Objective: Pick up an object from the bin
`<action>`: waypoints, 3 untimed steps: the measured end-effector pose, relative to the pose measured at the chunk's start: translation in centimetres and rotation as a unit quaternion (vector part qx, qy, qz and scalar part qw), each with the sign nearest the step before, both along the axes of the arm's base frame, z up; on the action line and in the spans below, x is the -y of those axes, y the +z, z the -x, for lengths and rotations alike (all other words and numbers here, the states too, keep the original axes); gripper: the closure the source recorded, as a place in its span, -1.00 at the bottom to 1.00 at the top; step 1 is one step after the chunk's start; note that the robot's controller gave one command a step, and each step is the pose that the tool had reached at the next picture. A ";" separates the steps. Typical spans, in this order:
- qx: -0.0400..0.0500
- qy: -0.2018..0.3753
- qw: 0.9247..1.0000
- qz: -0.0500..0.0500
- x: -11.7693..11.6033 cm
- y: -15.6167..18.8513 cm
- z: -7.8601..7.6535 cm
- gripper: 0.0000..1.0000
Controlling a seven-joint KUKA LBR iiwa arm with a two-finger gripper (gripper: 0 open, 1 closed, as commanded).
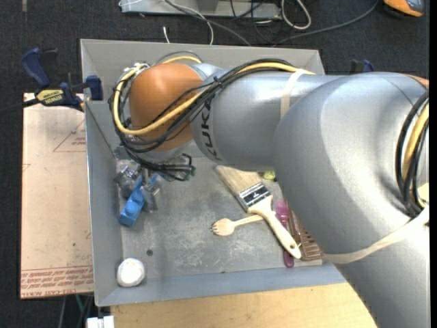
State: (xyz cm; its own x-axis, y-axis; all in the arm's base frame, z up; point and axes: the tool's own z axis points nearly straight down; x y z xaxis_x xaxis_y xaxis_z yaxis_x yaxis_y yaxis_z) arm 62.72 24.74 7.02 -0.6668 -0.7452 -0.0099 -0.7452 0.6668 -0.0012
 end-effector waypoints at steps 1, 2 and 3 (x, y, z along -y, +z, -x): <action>0.000 0.000 1.000 -0.001 -0.1 2.1 0.1 1.00; 0.000 -0.001 1.000 -0.001 -0.1 4.1 0.1 1.00; 0.001 -0.001 1.000 -0.002 -0.1 6.1 0.1 1.00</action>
Offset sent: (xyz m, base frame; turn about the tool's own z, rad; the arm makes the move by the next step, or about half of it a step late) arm -0.0014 -0.0001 0.0498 0.0007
